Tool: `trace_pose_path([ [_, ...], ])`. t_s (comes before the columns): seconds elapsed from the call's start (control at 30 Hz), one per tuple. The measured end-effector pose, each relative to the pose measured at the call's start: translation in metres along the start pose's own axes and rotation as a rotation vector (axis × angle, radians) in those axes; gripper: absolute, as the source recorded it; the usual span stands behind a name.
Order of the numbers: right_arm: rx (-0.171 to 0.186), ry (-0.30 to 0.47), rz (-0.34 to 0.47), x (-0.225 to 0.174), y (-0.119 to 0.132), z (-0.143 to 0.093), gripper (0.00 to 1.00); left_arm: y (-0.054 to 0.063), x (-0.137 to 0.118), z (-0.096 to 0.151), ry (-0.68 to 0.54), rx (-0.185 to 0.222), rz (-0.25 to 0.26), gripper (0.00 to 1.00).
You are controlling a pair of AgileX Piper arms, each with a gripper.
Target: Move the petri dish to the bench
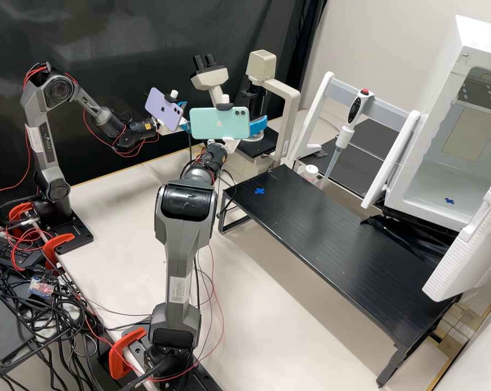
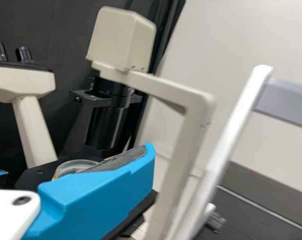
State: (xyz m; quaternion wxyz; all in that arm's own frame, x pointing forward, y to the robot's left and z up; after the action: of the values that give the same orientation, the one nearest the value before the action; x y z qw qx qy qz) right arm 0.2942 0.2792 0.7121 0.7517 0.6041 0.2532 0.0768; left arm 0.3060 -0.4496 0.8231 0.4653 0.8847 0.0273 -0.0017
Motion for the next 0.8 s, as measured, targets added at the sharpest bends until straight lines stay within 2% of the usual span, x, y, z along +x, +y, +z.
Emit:
trace_pose_path([
  [0.1,0.021,-0.006,-0.034,0.020,-0.006,-0.004,1.00,0.000,0.000,0.000,0.000,0.000,0.000,1.00],
  [0.17,0.054,-0.022,-0.045,0.036,-0.006,-0.005,1.00,0.000,0.000,0.000,0.000,0.000,0.000,1.00],
  [0.37,0.114,-0.090,-0.074,0.071,-0.013,0.002,1.00,0.000,0.000,0.000,0.000,0.000,0.000,1.00],
  [0.5,0.130,-0.132,-0.096,0.095,-0.019,0.012,1.00,0.000,0.000,0.000,0.000,0.000,0.000,1.00],
  [0.67,0.167,-0.187,-0.121,0.115,-0.026,0.024,1.00,0.000,0.000,0.000,0.000,0.000,0.000,1.00],
  [0.8,0.174,-0.221,-0.131,0.127,-0.033,0.033,1.00,0.000,0.000,0.000,0.000,0.000,0.000,1.00],
])
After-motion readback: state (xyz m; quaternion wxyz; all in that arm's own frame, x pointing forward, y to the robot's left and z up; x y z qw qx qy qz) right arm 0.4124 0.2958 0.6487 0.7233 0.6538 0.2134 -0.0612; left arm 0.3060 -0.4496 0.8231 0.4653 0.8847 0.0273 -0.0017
